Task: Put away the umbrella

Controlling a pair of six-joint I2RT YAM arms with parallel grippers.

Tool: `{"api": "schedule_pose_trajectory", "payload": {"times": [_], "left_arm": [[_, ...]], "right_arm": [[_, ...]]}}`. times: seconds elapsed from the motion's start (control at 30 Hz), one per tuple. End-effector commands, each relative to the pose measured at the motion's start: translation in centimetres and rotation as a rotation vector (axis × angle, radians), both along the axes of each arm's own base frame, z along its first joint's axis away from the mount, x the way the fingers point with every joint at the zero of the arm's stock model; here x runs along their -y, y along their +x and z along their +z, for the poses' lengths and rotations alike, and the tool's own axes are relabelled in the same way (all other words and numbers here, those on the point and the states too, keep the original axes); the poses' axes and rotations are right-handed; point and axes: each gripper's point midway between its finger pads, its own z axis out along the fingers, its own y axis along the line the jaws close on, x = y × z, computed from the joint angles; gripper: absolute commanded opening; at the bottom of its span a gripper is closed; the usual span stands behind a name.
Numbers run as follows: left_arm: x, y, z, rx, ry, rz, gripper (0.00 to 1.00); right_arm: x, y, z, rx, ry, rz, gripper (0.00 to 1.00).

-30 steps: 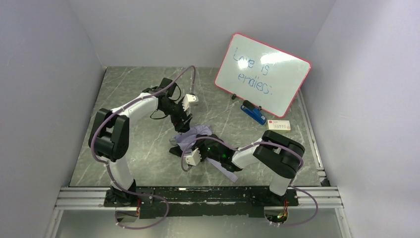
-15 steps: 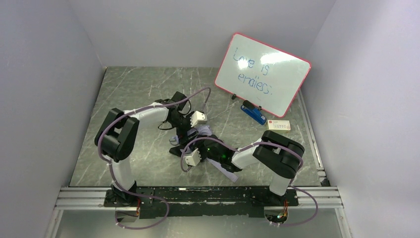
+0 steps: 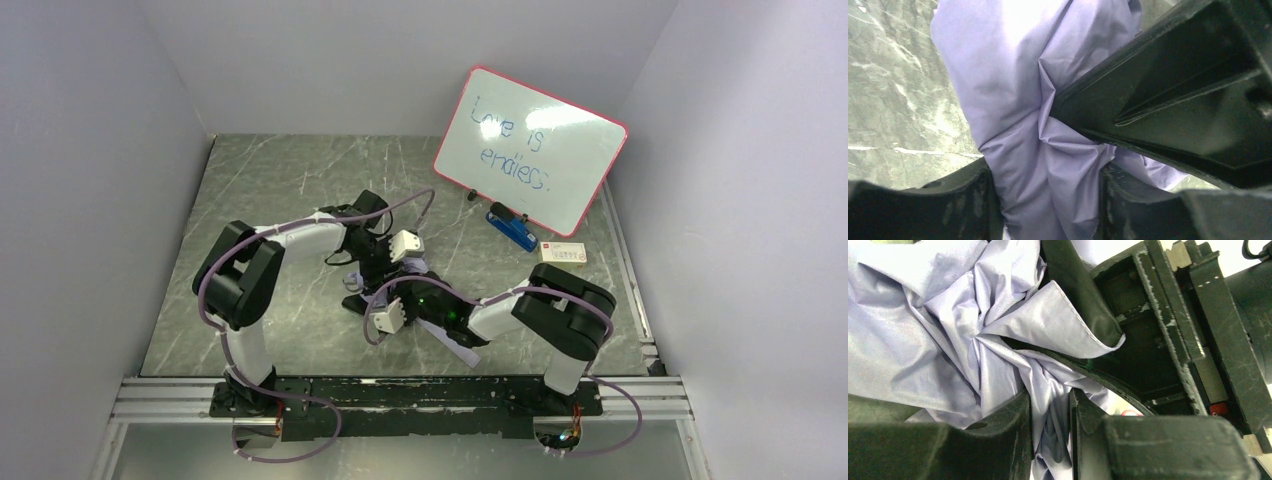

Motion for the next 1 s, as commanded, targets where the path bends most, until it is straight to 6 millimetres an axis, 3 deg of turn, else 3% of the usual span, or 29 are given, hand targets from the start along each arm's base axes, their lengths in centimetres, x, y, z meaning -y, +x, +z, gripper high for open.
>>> {"api": "schedule_pose_trajectory", "payload": {"times": [0.0,0.13,0.23,0.43,0.57,0.73,0.87,0.97], "left_arm": [[-2.9,-1.8,-4.7,-0.056,0.184,0.032,0.45],[-3.6,-1.1,-5.2,-0.03,0.24,0.058,0.27],[-4.1,-0.8,-5.6,-0.015,0.271,0.072,0.12],[-4.9,0.5,-5.6,0.054,0.307,0.117,0.05],[-5.2,2.1,-5.2,0.132,0.323,0.157,0.05],[-5.9,4.2,-4.5,0.228,0.362,0.244,0.05],[-6.4,5.9,-3.9,0.306,0.385,0.317,0.05],[-6.7,6.9,-3.6,0.344,0.401,0.372,0.05]], "right_arm": [[1.9,-1.6,-2.6,-0.099,-0.065,-0.027,0.05],[1.4,-2.0,-1.4,-0.103,-0.023,-0.022,0.12],[0.9,-2.4,0.4,-0.112,0.05,-0.023,0.3],[1.1,-3.1,5.2,-0.161,0.26,-0.077,0.54],[2.2,-4.5,7.7,-0.238,0.412,-0.119,0.56],[4.2,-5.7,11.9,-0.355,0.745,-0.2,0.56],[6.5,-4.9,14.0,-0.487,1.001,-0.412,0.56],[8.1,-4.2,14.1,-0.623,1.17,-0.631,0.54]]}}
